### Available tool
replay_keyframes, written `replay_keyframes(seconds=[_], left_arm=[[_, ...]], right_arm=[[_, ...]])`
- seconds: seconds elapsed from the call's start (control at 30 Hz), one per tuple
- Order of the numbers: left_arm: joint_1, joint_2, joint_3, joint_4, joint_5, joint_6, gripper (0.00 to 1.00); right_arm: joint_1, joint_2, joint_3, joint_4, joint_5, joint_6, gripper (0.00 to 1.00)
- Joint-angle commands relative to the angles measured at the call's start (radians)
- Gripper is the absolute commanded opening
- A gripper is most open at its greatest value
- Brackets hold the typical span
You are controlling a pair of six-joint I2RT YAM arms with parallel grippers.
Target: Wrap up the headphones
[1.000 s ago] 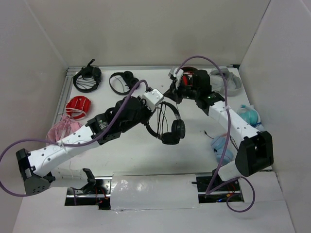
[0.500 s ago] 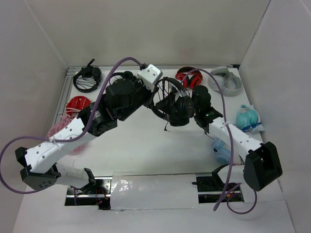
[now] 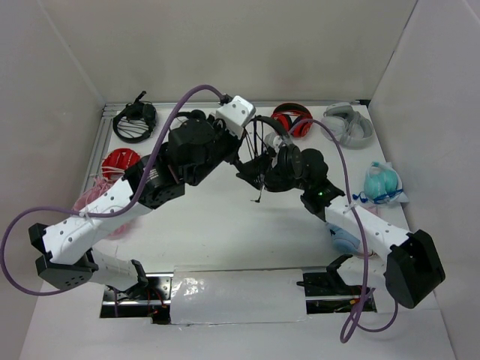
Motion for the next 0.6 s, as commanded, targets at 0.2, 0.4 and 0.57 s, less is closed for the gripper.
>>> replay_keyframes(seconds=[0.2,0.4,0.57], left_arm=[[-0.025,-0.019,0.12,0.171,-0.094,0.074,0.0],[-0.061,-0.012,0.139,0.194,-0.115,0.113,0.0],[-0.065,-0.003,0.13,0.195,-0.141,0.134,0.0]], right_arm=[[0.015,-0.031,-0.105,0.044,0.021,0.032,0.45],[0.023,-0.021,-0.144,0.081,0.019,0.035,0.45],[0.038,-0.064,-0.179,0.114,0.152,0.092,0.0]])
